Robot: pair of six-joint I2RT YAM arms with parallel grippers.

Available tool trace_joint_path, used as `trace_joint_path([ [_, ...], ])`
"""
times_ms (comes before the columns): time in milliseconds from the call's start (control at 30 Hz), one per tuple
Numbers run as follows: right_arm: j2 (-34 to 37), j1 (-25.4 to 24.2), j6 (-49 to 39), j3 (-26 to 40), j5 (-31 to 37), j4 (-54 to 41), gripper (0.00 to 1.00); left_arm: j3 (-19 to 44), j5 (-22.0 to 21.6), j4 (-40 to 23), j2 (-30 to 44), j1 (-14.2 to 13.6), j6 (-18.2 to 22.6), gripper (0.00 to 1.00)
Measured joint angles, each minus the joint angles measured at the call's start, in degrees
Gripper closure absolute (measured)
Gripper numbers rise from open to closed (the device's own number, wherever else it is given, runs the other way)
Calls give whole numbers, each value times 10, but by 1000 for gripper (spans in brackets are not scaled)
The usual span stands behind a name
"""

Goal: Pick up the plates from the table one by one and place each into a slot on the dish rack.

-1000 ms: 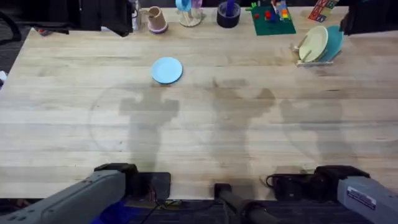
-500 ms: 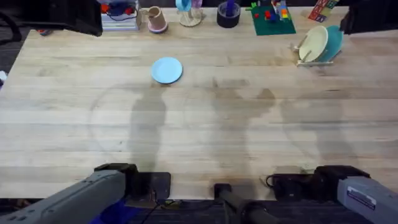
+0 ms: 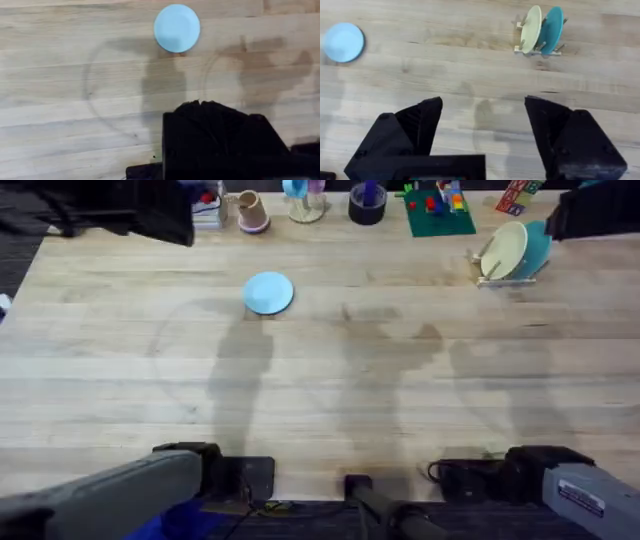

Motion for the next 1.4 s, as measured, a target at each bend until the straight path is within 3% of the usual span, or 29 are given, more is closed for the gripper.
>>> trace_joint_path([
  [400,0,0,0,0,0,0,7,0,162,2,102,105,117,958],
  [567,0,0,0,0,0,0,7,0,211,17,147,134,156,958],
  [900,0,0,0,0,0,0,7,-28,257,69,226,140,182,958],
  [1400,0,0,0,0,0,0,8,-143,319,157,240,142,186,958],
])
